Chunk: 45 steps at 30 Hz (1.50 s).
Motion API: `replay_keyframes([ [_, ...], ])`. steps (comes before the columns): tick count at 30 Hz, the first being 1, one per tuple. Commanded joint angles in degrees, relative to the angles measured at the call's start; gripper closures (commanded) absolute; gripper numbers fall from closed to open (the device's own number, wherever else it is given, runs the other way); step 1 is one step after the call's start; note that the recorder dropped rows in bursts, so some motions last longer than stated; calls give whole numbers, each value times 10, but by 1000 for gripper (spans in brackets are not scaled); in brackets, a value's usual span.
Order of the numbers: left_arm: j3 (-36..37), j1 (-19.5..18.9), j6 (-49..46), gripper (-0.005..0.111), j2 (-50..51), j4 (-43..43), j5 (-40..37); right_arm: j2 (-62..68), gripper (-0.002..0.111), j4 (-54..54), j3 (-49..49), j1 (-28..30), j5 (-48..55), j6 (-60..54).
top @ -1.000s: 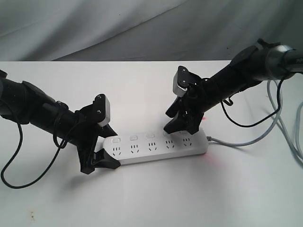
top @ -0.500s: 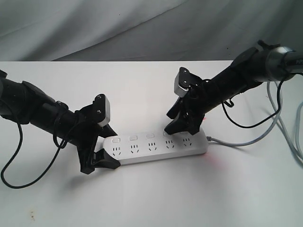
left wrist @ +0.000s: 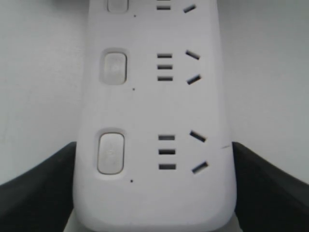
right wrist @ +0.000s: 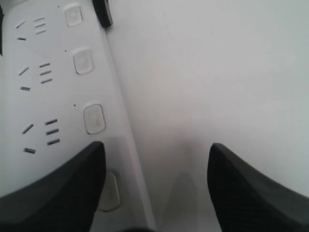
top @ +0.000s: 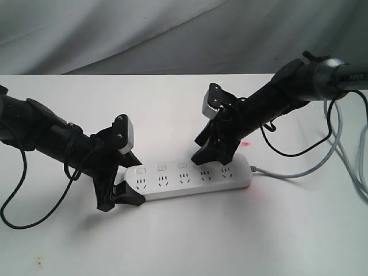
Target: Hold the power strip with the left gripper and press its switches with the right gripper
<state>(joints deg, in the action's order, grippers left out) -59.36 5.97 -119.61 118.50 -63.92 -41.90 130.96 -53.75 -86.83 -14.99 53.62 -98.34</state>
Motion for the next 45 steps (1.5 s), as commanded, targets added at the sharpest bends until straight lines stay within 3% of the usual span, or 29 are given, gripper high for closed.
replay_keyframes([
  [1, -2, 3, -3, 107, -2, -6, -1, 20, 51, 55, 8, -2, -34, 1],
  [12, -2, 3, -3, 107, -2, -6, -1, 18, 51, 56, 8, 19, -32, 8],
  [26, -2, 3, -3, 107, -2, -6, -1, 22, 51, 139, 8, 23, -69, 35],
  [31, -2, 3, -3, 107, -2, -6, -1, -19, 51, 11, 8, 26, -1, -19],
  [36, -2, 3, -3, 107, -2, -6, -1, -96, 51, 6, 8, 46, 7, -33],
  [45, -2, 3, -3, 107, -2, -6, -1, -98, 51, 9, 25, 85, 40, -38],
])
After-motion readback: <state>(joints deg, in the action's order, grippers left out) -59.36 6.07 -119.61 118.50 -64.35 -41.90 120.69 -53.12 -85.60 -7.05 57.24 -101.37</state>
